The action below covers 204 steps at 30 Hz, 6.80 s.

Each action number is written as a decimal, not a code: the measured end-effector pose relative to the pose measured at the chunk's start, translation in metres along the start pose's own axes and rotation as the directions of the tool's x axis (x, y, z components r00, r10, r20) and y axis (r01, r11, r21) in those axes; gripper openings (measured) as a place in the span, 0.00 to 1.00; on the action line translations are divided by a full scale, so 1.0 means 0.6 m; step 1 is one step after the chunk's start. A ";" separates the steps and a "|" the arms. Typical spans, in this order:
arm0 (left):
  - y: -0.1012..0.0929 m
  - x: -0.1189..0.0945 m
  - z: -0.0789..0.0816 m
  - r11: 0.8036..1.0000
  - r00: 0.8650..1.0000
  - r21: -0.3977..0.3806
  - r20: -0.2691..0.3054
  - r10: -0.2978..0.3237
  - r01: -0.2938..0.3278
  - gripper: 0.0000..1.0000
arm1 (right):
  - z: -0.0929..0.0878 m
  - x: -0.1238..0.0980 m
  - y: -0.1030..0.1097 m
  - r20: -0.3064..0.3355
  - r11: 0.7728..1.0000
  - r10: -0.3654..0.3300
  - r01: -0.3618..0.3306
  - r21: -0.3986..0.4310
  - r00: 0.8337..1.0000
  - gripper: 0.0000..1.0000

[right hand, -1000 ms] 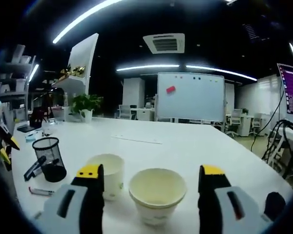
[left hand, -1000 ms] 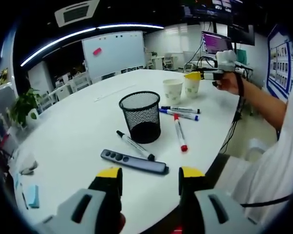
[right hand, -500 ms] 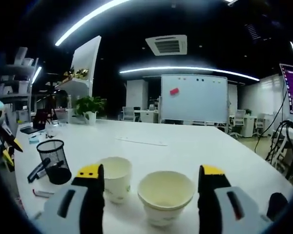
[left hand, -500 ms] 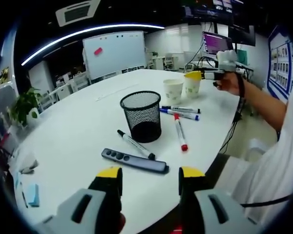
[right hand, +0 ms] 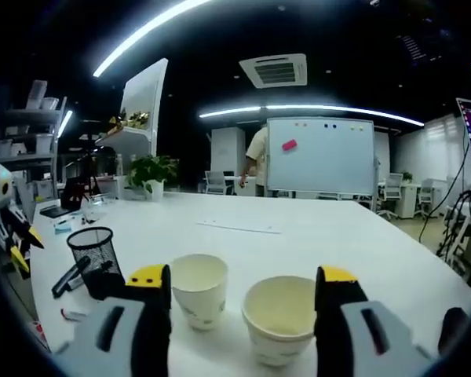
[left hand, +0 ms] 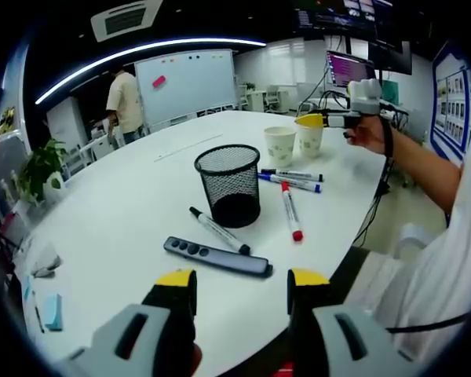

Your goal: Place the scattered laser pointers and whiteboard markers into the pen holder and stack the scattered paper cups together

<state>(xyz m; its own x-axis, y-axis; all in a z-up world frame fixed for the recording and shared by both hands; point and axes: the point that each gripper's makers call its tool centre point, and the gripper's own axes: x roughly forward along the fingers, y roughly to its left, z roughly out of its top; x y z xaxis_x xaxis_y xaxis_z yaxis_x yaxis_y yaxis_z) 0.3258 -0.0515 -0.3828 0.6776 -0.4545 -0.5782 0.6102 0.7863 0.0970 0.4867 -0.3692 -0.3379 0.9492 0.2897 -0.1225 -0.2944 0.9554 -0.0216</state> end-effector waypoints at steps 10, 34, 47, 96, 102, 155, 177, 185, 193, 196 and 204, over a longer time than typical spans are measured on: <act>0.001 0.000 -0.001 1.000 1.000 -0.003 0.002 -0.002 0.002 0.47 | 0.009 0.007 -0.004 0.019 0.999 -0.028 0.029 -0.027 0.999 0.55; 0.000 -0.002 -0.004 1.000 1.000 0.011 -0.001 0.006 -0.006 0.46 | 0.011 0.010 0.037 0.025 0.988 0.036 -0.032 -0.151 0.999 0.36; 0.002 -0.003 -0.005 1.000 1.000 0.008 -0.003 0.012 -0.012 0.45 | 0.018 0.008 0.092 0.050 0.985 0.154 -0.149 -0.084 0.987 0.42; 0.013 -0.003 -0.011 0.999 0.999 -0.005 -0.009 0.042 -0.042 0.44 | 0.002 0.024 0.092 0.029 0.981 0.177 -0.178 0.073 0.984 0.26; 0.014 -0.004 -0.014 0.999 0.999 -0.007 -0.011 0.045 -0.045 0.44 | 0.003 0.024 0.099 0.036 0.982 0.175 -0.177 0.060 0.984 0.27; 0.021 -0.010 -0.010 0.998 0.998 -0.013 0.003 0.060 -0.060 0.43 | 0.019 0.026 0.151 0.126 0.950 0.260 -0.277 0.144 0.957 0.53; 0.020 -0.010 -0.015 0.998 0.998 -0.012 -0.003 0.062 -0.062 0.43 | 0.012 0.034 0.155 0.092 0.973 0.226 -0.229 0.025 0.970 0.54; 0.016 -0.006 -0.012 0.999 0.999 -0.006 -0.005 0.054 -0.054 0.43 | 0.005 0.037 0.139 0.069 0.983 0.184 -0.182 -0.023 0.981 0.60; 0.014 -0.007 -0.012 0.999 0.999 -0.002 -0.009 0.054 -0.054 0.43 | 0.006 0.044 0.122 0.068 0.990 0.138 -0.137 -0.020 0.988 0.61; 0.014 -0.008 -0.011 0.998 0.998 -0.001 -0.009 0.055 -0.055 0.43 | 0.000 0.048 0.119 0.051 0.991 0.128 -0.126 -0.034 0.990 0.62; 0.013 -0.008 -0.008 0.999 0.999 0.002 -0.008 0.053 -0.053 0.43 | -0.011 0.054 0.113 0.030 0.992 0.120 -0.119 -0.045 0.992 0.62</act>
<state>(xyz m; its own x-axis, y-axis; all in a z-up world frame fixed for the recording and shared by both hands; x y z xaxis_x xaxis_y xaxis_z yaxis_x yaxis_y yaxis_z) 0.3254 -0.0413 -0.3834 0.7057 -0.4084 -0.5789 0.5741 0.8085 0.1295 0.4967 -0.2954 -0.3496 0.9099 0.4040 -0.0943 -0.4097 0.9108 -0.0514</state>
